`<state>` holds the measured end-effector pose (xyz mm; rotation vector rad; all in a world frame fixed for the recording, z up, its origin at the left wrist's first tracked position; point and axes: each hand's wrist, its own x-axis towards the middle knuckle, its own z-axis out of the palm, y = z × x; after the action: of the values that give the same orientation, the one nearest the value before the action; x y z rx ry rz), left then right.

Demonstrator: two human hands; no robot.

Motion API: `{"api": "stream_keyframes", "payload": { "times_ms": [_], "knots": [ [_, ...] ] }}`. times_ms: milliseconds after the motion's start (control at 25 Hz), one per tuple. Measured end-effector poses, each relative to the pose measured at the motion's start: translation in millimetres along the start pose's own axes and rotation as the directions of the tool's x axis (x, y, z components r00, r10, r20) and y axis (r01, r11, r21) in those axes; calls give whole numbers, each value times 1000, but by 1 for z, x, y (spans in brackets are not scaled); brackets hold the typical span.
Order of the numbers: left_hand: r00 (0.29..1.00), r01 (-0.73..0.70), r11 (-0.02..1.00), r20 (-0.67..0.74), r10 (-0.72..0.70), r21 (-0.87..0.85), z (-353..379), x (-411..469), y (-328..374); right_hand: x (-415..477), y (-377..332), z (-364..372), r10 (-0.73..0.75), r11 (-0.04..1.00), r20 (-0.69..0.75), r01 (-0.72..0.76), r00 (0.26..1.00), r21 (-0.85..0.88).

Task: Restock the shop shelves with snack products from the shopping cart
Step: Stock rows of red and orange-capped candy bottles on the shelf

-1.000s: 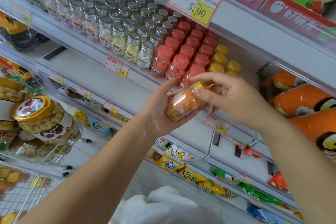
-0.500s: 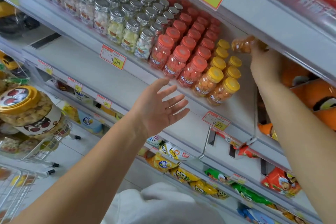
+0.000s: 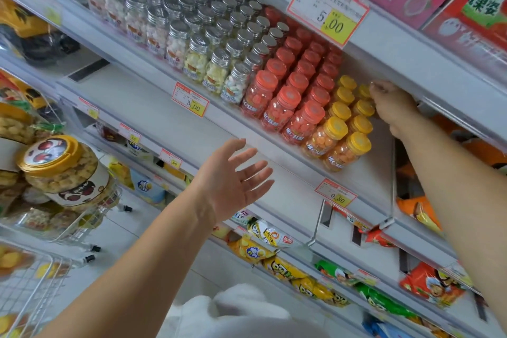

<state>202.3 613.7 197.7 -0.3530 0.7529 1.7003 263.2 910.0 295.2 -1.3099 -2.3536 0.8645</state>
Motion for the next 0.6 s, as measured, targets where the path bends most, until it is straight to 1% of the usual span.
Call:
{"api": "stream_keyframes", "payload": {
  "times_ms": [40, 80, 120, 160, 200, 240, 280, 320, 360, 400, 440, 480, 520, 560, 600],
  "knots": [
    [1000, 0, 1000, -21, 0, 3, -6, -6, 5, -11, -8, -2, -15, 996, -10, 14, 1000, -93],
    [999, -4, 1000, -45, 4, 2, -14, -10, 11, -22, -12, -2, -60, 975, -42, 50, 997, -216],
    [998, -11, 1000, -68, 11, -3, -23, -15, 16, -36, -17, 1, -153, 937, -84, 117, 985, -330],
    [995, -25, 1000, -93, 24, -12, -32, -19, 20, -52, -22, 7, -297, 883, -118, 226, 948, -411],
    [992, -41, 999, -124, 37, -32, -44, -22, 22, -72, -27, 17, -457, 819, -127, 361, 880, -446],
    [985, -60, 996, -164, 49, -64, -58, -28, 24, -94, -32, 34, -606, 747, -120, 509, 787, -428],
    [978, -76, 992, -201, 56, -96, -73, -34, 24, -119, -35, 55, -703, 683, -100, 627, 705, -375],
    [969, -91, 988, -241, 59, -121, -89, -40, 24, -147, -37, 78, -758, 639, -79, 713, 648, -290],
    [954, -113, 983, -294, 66, -145, -107, -47, 24, -176, -41, 103, -787, 611, -39, 771, 615, -180],
    [928, -145, 974, -365, 72, -176, -127, -54, 21, -198, -41, 129, -798, 600, 27, 797, 603, -66],
    [887, -194, 958, -456, 79, -210, -150, -66, 17, -219, -43, 157, -785, 616, 132, 787, 606, 48],
    [843, -238, 943, -532, 82, -232, -171, -78, 12, -235, -44, 182, -746, 658, 250, 741, 617, 133],
    [799, -278, 927, -596, 77, -252, -190, -91, 6, -246, -43, 206, -693, 705, 382, 687, 612, 178],
    [751, -318, 906, -657, 62, -278, -212, -107, -2, -256, -42, 232, -631, 740, 523, 645, 572, 188],
    [708, -354, 887, -704, 47, -297, -234, -124, -10, -267, -41, 254, -570, 753, 645, 637, 510, 162]
  ]
}}
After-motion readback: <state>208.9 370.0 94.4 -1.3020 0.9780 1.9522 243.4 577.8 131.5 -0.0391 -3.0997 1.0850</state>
